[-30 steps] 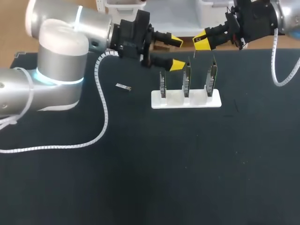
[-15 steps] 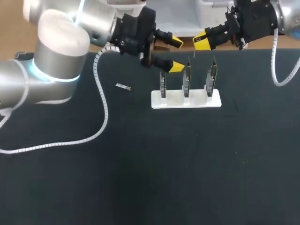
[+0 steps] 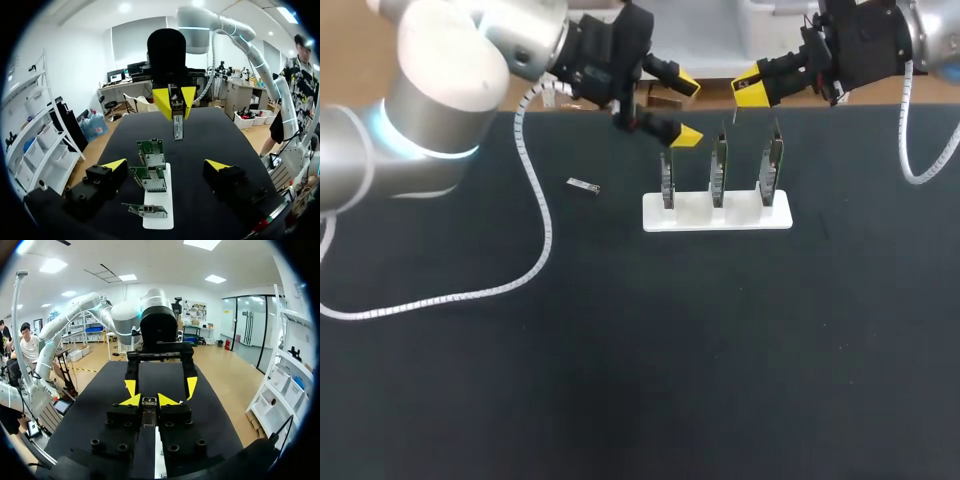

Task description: Pick up the optical module with the left hand, and insert it into the network port with the right hand.

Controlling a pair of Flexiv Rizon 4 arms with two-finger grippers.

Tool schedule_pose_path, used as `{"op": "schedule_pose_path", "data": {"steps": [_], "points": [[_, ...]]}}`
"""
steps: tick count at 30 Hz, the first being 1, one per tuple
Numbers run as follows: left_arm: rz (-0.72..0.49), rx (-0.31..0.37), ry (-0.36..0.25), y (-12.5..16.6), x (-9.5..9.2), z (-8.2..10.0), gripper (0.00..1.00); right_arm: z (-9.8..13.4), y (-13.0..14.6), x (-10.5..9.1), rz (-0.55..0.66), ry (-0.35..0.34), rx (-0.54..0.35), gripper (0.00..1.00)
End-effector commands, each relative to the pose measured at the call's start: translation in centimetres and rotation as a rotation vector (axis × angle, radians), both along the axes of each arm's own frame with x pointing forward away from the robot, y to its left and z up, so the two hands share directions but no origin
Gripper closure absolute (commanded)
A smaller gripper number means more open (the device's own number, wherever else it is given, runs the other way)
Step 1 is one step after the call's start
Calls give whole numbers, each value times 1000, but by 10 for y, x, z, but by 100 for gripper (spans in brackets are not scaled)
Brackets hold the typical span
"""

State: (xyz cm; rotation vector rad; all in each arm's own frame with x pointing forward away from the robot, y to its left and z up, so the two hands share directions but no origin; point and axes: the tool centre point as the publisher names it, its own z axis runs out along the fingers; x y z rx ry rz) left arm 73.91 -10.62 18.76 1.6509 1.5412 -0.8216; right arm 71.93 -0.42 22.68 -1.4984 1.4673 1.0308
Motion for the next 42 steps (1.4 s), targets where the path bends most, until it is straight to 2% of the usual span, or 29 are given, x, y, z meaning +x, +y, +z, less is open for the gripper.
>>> {"op": "schedule_pose_path", "data": {"steps": [1,3,12,18,29,38,42], "points": [[-7,18,8,3,2,1,0,-1,0,1,2,-1,2,100],[-16,-7,7,5,0,3,0,-1,0,1,2,-1,2,100],[-16,-7,7,5,0,3,0,-1,0,1,2,-1,2,100],[-16,-7,7,5,0,3,0,-18,0,3,101,79,-8,100],[-16,-7,7,5,0,3,0,-15,4,10,174,80,-90,100],[-16,-7,7,5,0,3,0,-29,7,8,175,95,-50,100],[-16,-7,7,5,0,3,0,-35,4,8,166,81,-27,100]]}}
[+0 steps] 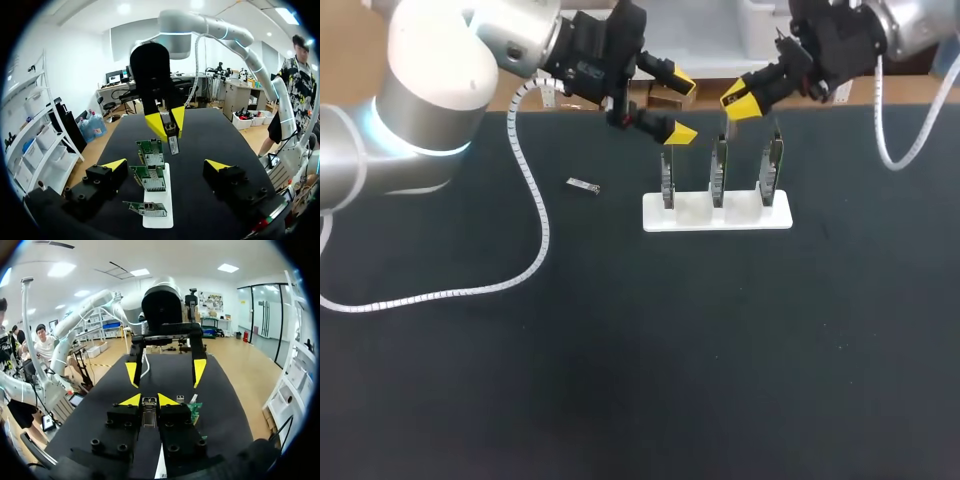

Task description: Pick up the optical module with the left hand, and insert it into the network port with the right hand.

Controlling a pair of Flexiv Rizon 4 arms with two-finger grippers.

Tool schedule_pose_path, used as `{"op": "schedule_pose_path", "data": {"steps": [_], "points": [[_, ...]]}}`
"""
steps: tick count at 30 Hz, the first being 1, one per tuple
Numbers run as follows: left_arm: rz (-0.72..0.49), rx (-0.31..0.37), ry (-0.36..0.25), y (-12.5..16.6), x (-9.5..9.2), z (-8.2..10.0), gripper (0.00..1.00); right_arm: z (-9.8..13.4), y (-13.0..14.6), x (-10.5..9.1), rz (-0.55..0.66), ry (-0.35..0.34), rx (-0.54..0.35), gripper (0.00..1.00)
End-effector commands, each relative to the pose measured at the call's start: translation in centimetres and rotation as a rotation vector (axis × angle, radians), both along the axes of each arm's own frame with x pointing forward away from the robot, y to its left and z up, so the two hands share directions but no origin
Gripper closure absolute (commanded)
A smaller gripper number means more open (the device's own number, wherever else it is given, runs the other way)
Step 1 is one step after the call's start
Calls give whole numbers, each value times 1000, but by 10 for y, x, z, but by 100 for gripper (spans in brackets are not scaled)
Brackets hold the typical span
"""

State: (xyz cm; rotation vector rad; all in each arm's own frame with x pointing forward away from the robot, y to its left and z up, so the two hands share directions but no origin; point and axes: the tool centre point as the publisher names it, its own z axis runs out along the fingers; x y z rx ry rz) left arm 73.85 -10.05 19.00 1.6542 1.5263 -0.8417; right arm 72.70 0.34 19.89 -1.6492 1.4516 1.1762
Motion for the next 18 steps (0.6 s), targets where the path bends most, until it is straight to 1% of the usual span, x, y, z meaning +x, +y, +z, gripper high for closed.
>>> {"op": "schedule_pose_path", "data": {"steps": [1,6,10,18], "points": [[-1,5,2,-1,1,0,0,-8,-4,0,-1,1,18,100],[-1,5,2,-1,1,0,0,-16,-4,3,-1,8,22,100],[-1,5,2,-1,1,0,0,-19,-3,6,6,4,24,100],[-1,5,2,-1,1,0,0,-11,-3,13,25,-15,6,100]]}}
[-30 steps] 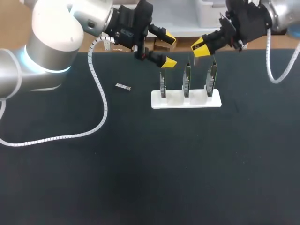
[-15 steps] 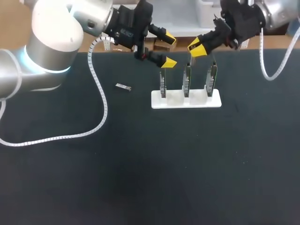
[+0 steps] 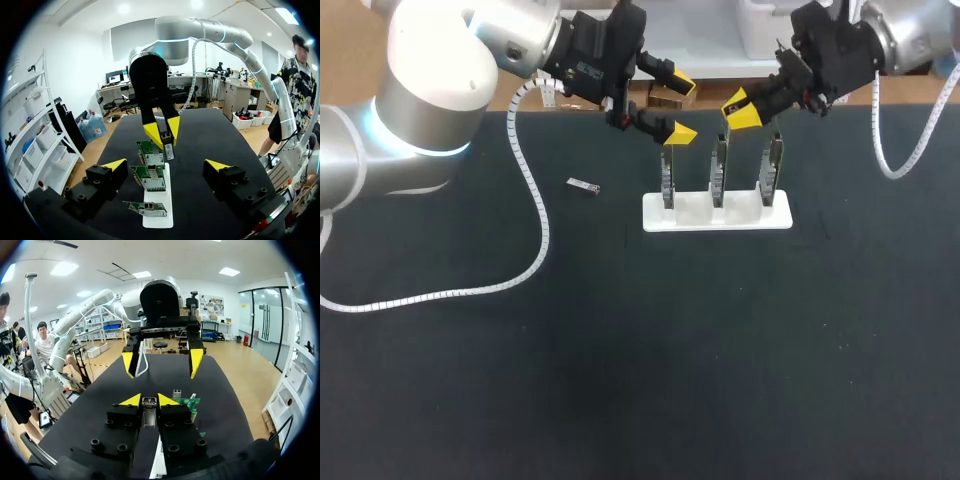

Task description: Pick up the optical module with the left hand, and insert it into the network port with the right hand.

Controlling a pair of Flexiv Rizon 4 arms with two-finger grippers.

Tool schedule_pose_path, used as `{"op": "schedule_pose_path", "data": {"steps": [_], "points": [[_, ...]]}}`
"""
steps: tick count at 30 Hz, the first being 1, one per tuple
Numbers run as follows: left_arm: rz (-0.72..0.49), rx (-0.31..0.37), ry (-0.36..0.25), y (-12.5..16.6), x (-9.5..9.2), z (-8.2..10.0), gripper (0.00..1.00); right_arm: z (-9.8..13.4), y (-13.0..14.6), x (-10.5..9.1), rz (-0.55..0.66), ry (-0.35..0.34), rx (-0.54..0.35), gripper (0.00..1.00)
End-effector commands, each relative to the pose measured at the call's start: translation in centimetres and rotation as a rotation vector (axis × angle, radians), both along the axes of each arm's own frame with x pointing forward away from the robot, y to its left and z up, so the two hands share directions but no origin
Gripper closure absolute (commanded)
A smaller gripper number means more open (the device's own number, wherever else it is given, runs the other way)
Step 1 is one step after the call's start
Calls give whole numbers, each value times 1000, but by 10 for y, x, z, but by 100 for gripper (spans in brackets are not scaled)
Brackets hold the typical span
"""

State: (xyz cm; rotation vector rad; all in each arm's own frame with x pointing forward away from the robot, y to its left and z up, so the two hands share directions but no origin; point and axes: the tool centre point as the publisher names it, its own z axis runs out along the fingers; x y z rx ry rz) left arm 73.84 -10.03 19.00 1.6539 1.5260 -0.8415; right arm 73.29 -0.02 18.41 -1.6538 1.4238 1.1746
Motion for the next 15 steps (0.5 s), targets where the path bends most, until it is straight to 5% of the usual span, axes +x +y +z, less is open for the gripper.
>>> {"op": "schedule_pose_path", "data": {"steps": [1,15], "points": [[-1,6,2,-1,1,0,0,5,1,8,17,-1,-9,100],[-1,6,2,-1,1,0,0,2,3,15,42,6,-2,100]]}}
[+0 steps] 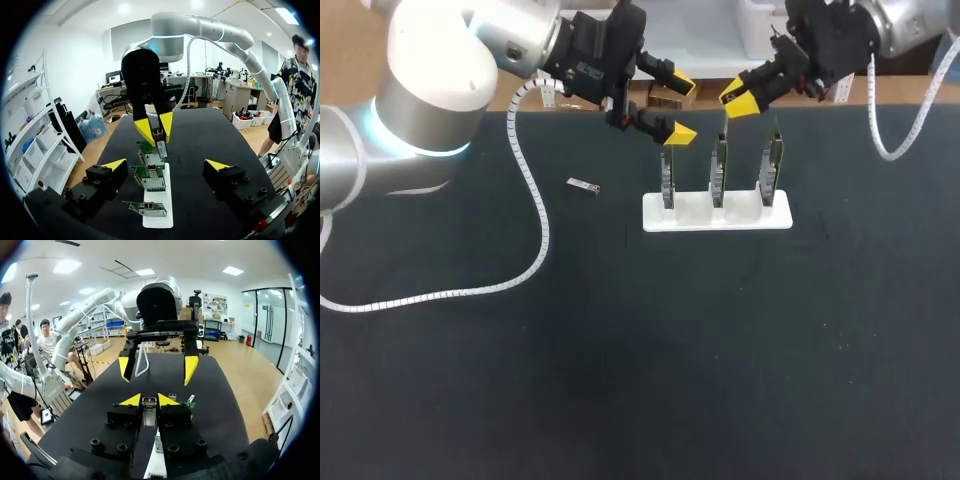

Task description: Pick up the optical module with the left hand, and insert it into the network port with the right hand.

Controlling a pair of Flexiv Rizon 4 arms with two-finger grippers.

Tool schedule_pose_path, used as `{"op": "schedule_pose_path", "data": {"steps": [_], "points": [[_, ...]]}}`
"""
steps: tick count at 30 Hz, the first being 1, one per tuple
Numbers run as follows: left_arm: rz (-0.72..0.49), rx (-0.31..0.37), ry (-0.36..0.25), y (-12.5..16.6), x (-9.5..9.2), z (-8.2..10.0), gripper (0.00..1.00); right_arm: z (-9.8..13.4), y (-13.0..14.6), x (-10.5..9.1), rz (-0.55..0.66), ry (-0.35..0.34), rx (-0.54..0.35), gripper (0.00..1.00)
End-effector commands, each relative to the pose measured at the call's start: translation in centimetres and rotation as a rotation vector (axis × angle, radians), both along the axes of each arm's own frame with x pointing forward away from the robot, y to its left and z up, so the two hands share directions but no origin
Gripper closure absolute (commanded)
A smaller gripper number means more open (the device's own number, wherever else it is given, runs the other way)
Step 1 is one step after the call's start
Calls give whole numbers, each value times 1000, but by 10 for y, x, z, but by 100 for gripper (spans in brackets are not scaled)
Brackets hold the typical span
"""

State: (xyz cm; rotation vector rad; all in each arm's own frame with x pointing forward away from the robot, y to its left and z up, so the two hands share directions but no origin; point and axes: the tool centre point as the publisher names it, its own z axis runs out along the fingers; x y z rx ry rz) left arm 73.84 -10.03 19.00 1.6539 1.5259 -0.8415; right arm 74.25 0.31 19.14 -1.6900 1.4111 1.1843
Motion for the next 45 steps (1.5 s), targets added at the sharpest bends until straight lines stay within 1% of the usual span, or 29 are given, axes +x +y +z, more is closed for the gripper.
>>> {"op": "schedule_pose_path", "data": {"steps": [1,16,19,24,30,45], "points": [[-1,6,2,-1,1,0,0,-7,-1,6,12,11,10,100],[-1,6,2,-1,1,0,0,-21,1,8,18,43,23,100],[-1,6,2,-1,1,0,0,-20,2,8,20,40,25,100],[-1,6,2,-1,1,0,0,-11,3,11,32,9,14,100],[-1,6,2,-1,1,0,0,-11,4,16,34,9,7,100],[-1,6,2,-1,1,0,0,-27,-2,18,15,32,1,100]]}}
